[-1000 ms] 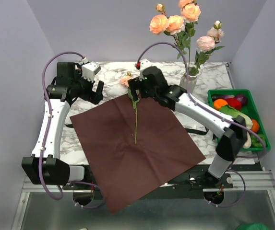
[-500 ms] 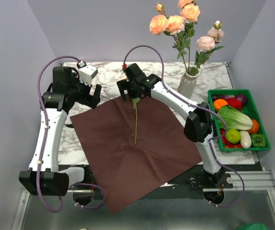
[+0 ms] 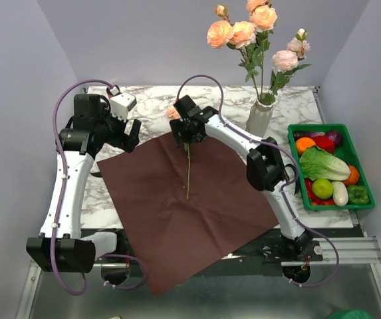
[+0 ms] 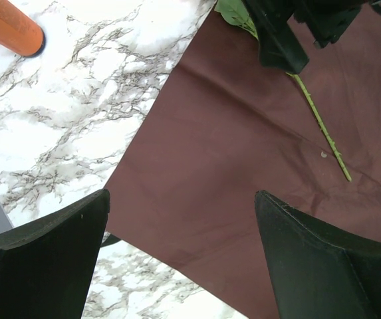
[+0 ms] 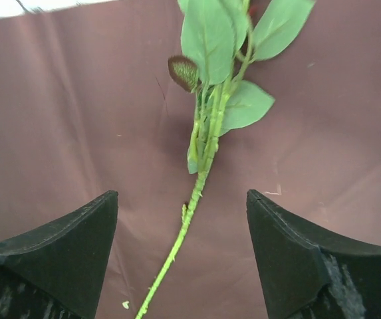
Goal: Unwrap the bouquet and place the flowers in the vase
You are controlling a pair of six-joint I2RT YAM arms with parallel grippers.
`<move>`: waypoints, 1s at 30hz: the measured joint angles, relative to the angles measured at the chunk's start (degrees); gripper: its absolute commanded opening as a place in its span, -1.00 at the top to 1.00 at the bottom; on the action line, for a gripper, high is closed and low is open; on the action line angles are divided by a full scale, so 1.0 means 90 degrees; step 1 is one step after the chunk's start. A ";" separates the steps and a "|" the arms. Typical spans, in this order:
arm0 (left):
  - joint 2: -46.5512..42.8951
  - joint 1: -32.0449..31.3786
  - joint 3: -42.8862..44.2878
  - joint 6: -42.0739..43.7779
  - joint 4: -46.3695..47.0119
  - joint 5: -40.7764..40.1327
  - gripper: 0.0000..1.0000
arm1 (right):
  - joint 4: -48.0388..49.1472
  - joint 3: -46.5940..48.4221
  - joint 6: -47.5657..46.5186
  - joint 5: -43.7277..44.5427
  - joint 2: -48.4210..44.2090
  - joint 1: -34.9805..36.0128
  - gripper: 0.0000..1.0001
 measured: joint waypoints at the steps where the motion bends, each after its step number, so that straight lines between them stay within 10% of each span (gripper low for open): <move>1: 0.0000 0.0000 -0.0007 0.0005 -0.0002 0.0002 -0.98 | -0.0005 0.0000 0.0032 -0.0029 0.0066 0.0000 -0.59; 17: 0.0000 0.0000 -0.0134 0.0126 -0.0002 0.0002 -0.98 | -0.0284 0.0493 0.0376 -0.0068 0.0855 0.0000 -0.17; 27: 0.0160 0.0000 -0.0316 0.0148 0.0051 -0.0010 -0.98 | -0.0491 0.0585 0.0461 0.0216 0.0923 0.0000 0.95; 30: 0.0216 0.0000 -0.0316 0.0148 0.0049 -0.0015 -0.98 | -0.0542 0.0566 0.0461 0.0325 0.0869 -0.0005 0.99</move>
